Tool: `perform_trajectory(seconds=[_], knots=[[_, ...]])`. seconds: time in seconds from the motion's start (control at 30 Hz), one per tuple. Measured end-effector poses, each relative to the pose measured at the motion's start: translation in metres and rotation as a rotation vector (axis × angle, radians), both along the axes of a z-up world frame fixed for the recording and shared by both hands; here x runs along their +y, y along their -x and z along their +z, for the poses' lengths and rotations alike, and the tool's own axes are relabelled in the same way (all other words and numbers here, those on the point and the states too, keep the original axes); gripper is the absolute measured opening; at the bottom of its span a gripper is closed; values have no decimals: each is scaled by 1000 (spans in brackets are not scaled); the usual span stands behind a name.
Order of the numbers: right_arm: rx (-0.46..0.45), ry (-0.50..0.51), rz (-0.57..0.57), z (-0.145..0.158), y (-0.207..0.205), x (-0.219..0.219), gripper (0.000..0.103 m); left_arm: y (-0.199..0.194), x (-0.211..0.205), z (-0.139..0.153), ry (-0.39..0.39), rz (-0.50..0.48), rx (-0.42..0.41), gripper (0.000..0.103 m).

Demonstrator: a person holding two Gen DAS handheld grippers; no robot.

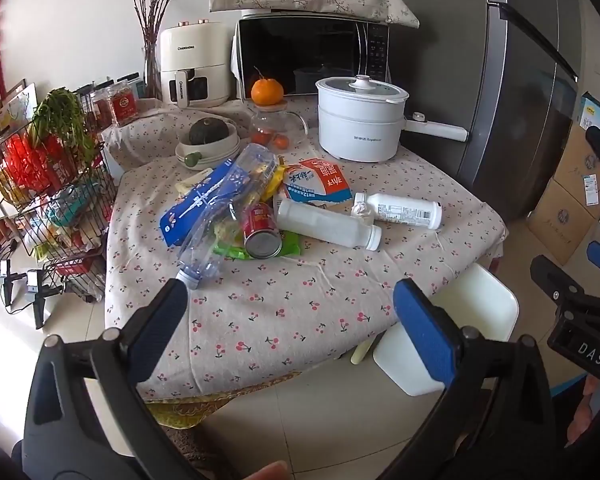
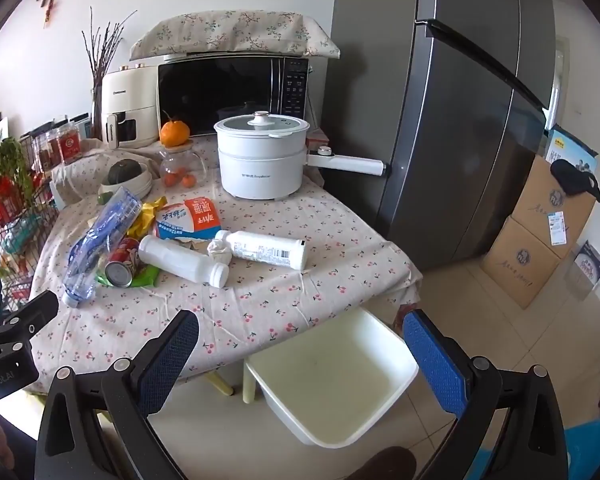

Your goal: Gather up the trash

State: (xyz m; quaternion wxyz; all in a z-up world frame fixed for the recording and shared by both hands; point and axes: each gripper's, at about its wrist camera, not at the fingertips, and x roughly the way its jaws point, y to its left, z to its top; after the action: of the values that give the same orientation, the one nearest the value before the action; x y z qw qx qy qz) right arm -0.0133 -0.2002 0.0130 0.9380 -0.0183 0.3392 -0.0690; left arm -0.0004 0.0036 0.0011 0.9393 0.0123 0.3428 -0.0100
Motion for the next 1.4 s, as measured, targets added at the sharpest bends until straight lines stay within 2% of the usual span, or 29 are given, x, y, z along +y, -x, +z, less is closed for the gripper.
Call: perform_trajectory(seconds=[1.4], knots=[[-6, -1, 16, -1, 2, 5, 103, -1, -2, -2, 0, -10, 6, 102]])
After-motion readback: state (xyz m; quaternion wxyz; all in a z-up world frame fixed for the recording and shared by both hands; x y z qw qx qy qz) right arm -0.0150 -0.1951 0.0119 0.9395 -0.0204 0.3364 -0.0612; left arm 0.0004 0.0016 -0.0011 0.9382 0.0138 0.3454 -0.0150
